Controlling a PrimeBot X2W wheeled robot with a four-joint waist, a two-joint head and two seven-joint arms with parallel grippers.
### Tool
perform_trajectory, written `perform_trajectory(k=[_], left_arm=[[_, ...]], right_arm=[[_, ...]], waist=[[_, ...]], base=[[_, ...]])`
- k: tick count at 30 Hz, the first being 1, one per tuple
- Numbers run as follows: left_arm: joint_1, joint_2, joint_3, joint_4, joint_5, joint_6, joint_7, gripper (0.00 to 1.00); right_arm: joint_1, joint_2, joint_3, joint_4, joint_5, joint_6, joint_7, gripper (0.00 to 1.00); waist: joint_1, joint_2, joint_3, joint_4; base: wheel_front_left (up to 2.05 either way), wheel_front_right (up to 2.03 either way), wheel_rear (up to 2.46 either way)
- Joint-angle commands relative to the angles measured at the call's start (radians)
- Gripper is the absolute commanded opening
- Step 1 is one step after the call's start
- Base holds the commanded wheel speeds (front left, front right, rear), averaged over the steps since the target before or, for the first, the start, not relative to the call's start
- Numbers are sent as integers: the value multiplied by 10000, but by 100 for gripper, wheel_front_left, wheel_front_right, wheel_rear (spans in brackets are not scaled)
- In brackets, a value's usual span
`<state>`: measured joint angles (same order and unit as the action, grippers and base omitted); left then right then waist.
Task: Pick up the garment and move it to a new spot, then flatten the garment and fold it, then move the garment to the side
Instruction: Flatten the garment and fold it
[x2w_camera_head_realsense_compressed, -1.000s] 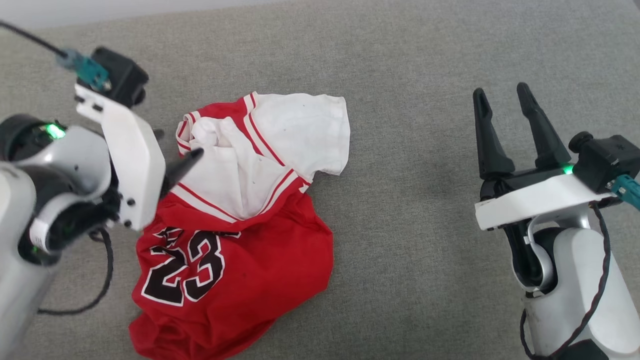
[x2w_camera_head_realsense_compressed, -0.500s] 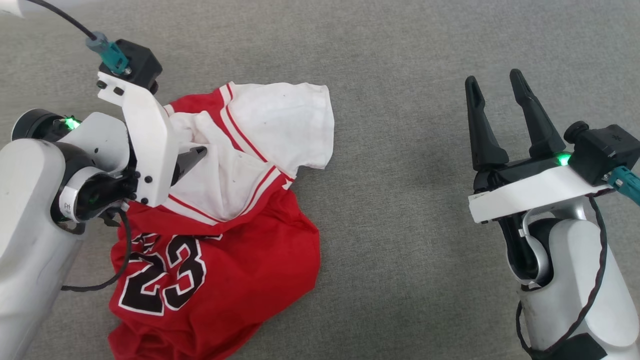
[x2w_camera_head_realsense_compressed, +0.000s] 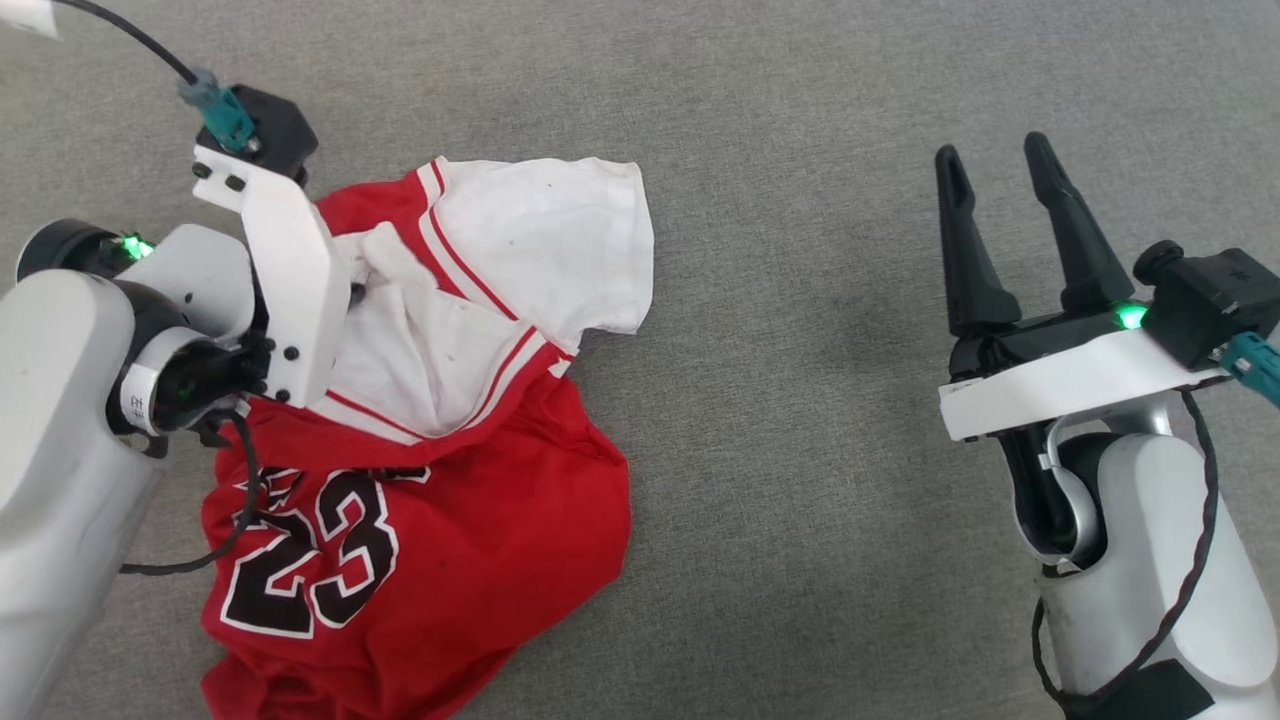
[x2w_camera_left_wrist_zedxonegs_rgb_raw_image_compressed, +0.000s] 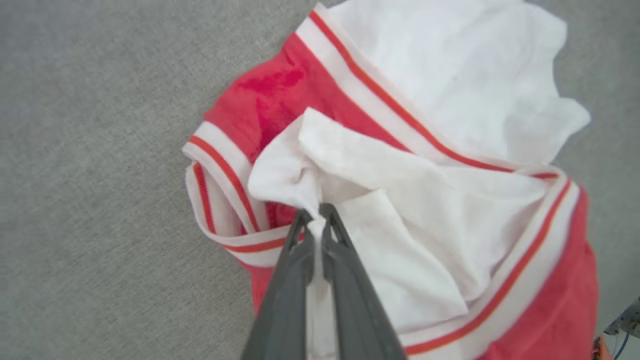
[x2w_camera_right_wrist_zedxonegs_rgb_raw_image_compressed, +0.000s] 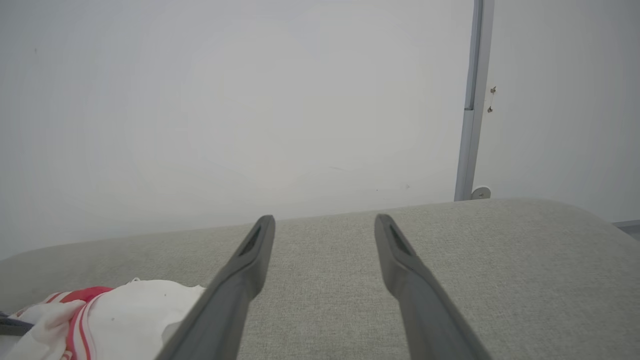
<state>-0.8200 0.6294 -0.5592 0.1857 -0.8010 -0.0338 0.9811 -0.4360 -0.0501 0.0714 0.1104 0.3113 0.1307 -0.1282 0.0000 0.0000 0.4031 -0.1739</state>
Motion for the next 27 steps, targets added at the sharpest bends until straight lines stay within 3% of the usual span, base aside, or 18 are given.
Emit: perform_trajectory(k=[1,10,19,27], left_arm=[[-123,29,51,-83,-63,-6,-46,0],[635,752,999,-1763,-559,515,-479,0],[2531,1912,2752,-3393,-987,1720,-1542,0],[4612,2537,4115,-3577,-1021,2562,-2619,0]], right_arm=[[0,-5,-18,29,6,1,-78,100],[123,-5,-262,21,-132,1,-4,100],[219,-5,-474,-77,-238,1,125,100],[285,-6,-578,-183,-336,1,241,100]], waist=[[0,0,-15,33],[0,0,-172,334],[0,0,-267,664],[0,0,-287,839]], base=[[0,0,0],[0,0,0],[0,0,0],[0,0,0]])
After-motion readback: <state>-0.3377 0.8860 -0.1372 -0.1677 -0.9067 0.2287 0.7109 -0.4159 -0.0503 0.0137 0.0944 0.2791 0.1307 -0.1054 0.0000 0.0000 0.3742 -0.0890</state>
